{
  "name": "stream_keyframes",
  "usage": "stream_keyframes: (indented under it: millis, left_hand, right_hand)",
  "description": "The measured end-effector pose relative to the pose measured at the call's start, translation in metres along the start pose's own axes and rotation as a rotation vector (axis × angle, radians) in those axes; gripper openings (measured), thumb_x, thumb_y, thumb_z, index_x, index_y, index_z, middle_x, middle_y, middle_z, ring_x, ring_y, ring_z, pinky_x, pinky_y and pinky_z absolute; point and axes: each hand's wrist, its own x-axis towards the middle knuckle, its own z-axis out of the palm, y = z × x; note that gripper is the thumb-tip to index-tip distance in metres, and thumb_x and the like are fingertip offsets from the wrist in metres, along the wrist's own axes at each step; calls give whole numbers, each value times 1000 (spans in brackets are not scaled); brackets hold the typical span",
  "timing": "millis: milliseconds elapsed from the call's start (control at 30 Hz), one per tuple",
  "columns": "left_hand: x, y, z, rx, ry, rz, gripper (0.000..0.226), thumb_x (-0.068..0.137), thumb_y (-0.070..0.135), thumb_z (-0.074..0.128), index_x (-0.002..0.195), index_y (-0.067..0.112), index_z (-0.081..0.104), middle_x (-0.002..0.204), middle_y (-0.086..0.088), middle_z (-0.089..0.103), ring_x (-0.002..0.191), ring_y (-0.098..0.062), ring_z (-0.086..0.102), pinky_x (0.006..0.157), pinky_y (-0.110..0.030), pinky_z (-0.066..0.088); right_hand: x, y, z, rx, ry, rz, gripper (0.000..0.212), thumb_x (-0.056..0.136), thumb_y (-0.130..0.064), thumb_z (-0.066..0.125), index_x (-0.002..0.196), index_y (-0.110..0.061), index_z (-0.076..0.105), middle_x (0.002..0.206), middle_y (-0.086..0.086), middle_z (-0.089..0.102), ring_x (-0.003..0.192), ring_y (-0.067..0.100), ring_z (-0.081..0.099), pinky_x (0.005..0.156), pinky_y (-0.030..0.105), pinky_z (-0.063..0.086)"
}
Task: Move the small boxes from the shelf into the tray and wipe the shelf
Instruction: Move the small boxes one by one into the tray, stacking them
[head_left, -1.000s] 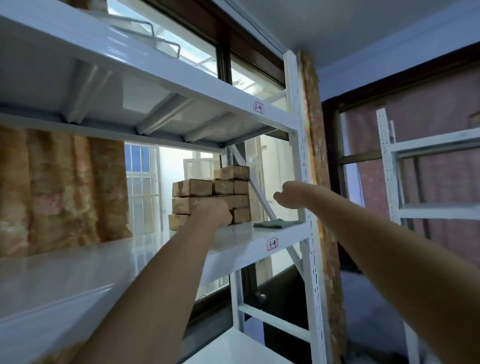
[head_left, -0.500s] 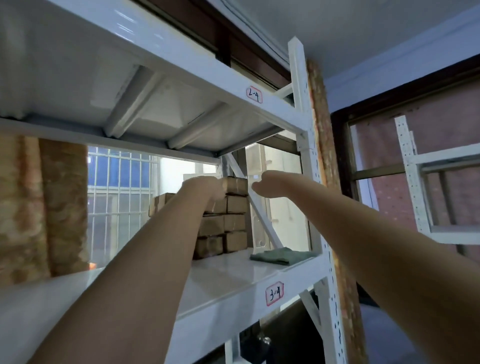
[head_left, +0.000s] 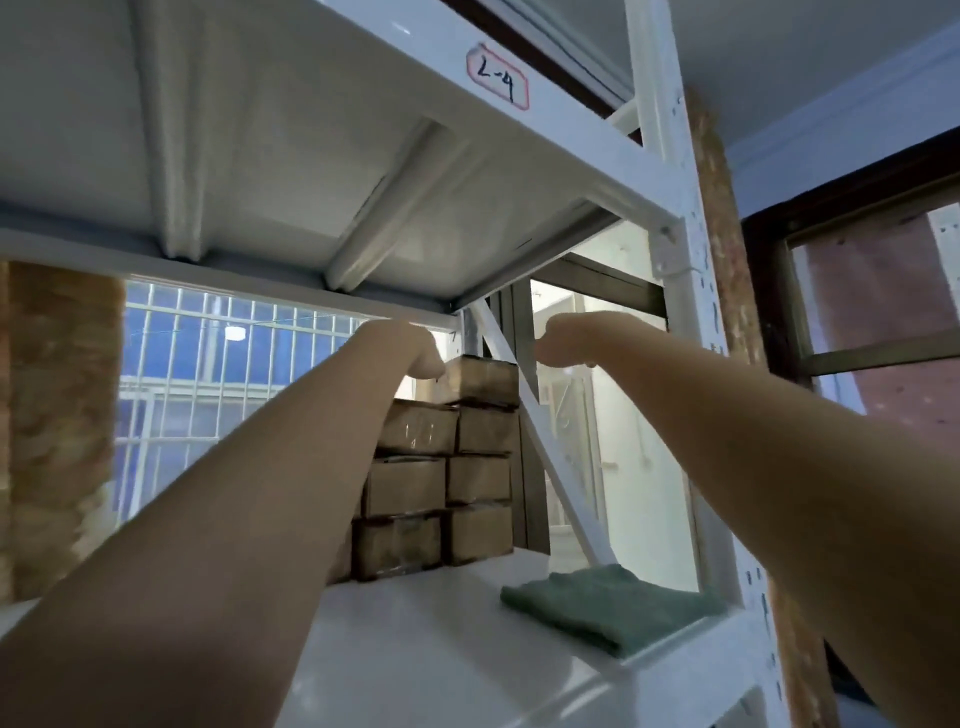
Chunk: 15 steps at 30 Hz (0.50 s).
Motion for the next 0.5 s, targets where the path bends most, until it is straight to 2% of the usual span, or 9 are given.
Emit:
stream_keyframes:
  millis: [67,167,267,333,367,400,433,467,500]
  left_hand:
    - [14,10,9,-31,-4,-31,52,101,34,35,145,6,34,153,-12,31,137,-30,36,111,-41,31]
    - [34,28,23,-92,-18,-56,50,103,28,30,147,4,29,156,-14,25,141,-31,31,113,-41,28]
    - [47,46,25,-262,37,-115,52,102,25,30,148,2,23,157,-19,17,143,-33,24,114,-41,24]
    - [54,53,26,-430,122,-166,48,102,23,30,143,-2,30,152,-22,25,138,-35,31,111,-39,27]
    - [59,54,27,-502,153,-170,41,102,18,30,132,-7,41,146,-25,34,129,-34,41,104,-36,34]
    - [62,55,26,-555,163,-168,32,101,10,29,108,-12,51,132,-28,44,111,-32,50,90,-31,40]
    - [66,56,28,-611,169,-175,28,98,4,29,82,-8,48,111,-27,51,87,-29,51,72,-27,39]
    - [69,55,31,-670,164,-189,29,97,2,29,71,0,41,92,-19,49,72,-24,44,62,-26,34]
    - [68,55,33,-742,155,-206,27,97,9,30,73,2,42,85,-14,47,67,-21,40,59,-26,32]
  right_hand:
    - [20,3,10,42,-7,-46,32,99,-18,36,116,2,53,111,14,47,74,20,48,63,23,38]
    - [42,5,28,120,14,-111,42,100,-25,38,133,0,46,136,15,50,117,29,52,96,35,42]
    - [67,7,39,178,28,-153,43,100,-26,37,136,-3,44,137,15,49,124,30,49,102,37,40]
    - [78,9,44,220,11,-157,46,100,-28,38,140,-5,40,142,14,45,129,32,44,106,40,37]
    - [82,8,45,253,5,-160,47,99,-28,39,141,-5,39,143,14,44,129,32,43,106,40,36]
    - [86,9,47,290,1,-171,47,100,-27,38,141,-5,38,143,14,43,129,32,44,105,40,36]
    - [90,9,49,327,-7,-186,46,100,-26,37,141,-5,38,142,14,44,127,31,45,104,39,37]
    - [94,9,51,365,-14,-200,45,100,-25,36,140,-5,40,139,14,46,122,30,48,102,39,39]
    - [97,9,54,399,-20,-205,43,100,-25,36,138,-4,42,136,14,49,117,30,51,101,39,41]
